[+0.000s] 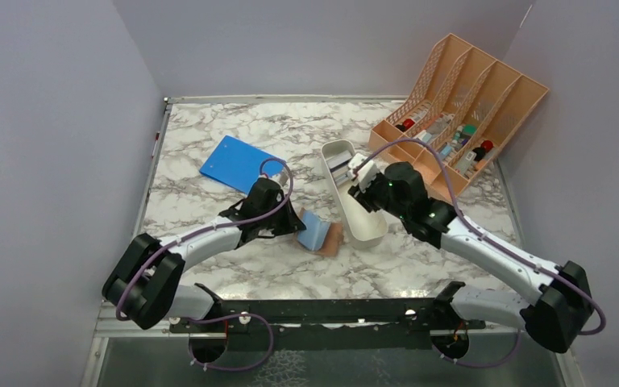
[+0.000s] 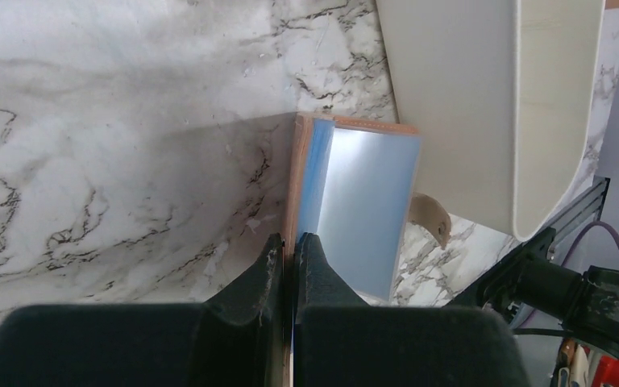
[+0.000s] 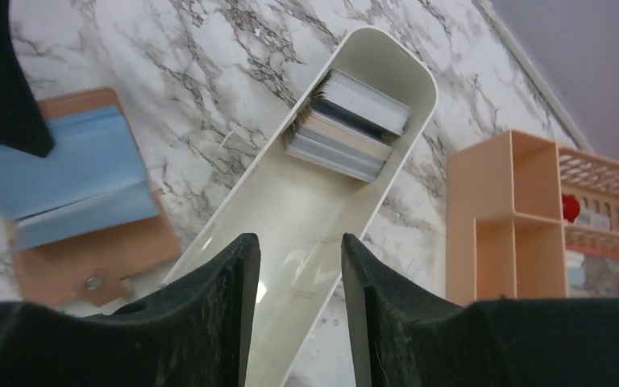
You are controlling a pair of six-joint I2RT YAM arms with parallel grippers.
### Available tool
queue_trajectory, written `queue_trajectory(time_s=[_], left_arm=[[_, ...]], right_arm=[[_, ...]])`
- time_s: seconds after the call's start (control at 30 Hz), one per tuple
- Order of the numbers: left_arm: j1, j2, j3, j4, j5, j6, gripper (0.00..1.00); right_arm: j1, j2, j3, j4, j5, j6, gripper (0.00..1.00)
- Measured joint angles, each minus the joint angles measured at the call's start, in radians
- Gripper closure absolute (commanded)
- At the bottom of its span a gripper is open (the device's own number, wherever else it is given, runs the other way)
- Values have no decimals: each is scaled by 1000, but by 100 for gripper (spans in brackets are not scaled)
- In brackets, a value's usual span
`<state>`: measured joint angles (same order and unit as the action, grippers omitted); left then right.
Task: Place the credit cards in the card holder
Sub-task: Pick up the credit card from the storage box.
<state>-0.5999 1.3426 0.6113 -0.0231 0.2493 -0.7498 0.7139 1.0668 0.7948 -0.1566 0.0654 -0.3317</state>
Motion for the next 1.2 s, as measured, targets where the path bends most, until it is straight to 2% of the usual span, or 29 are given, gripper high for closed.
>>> queue_trajectory(time_s=[0.23,0.43,0.67,0.9,1.2], left_arm=[[3,-40,-82,30,17,-28,98],[3,-87,-113,29,29,-35,97],[3,-118,-132,34,40,-36,96],[4,-131,-161,49,59,-43,96],[4,-151,-161,51,72,-42,96]], right_arm=[[-35,257,82,54,-81,-322,54],[-142,323,122,78,-220,-531,55],[-167,436,122,96,-346,-761,55],[-173,565,122,171,-354,-923,53],[-175,661,119,303,-356,-1024,53]])
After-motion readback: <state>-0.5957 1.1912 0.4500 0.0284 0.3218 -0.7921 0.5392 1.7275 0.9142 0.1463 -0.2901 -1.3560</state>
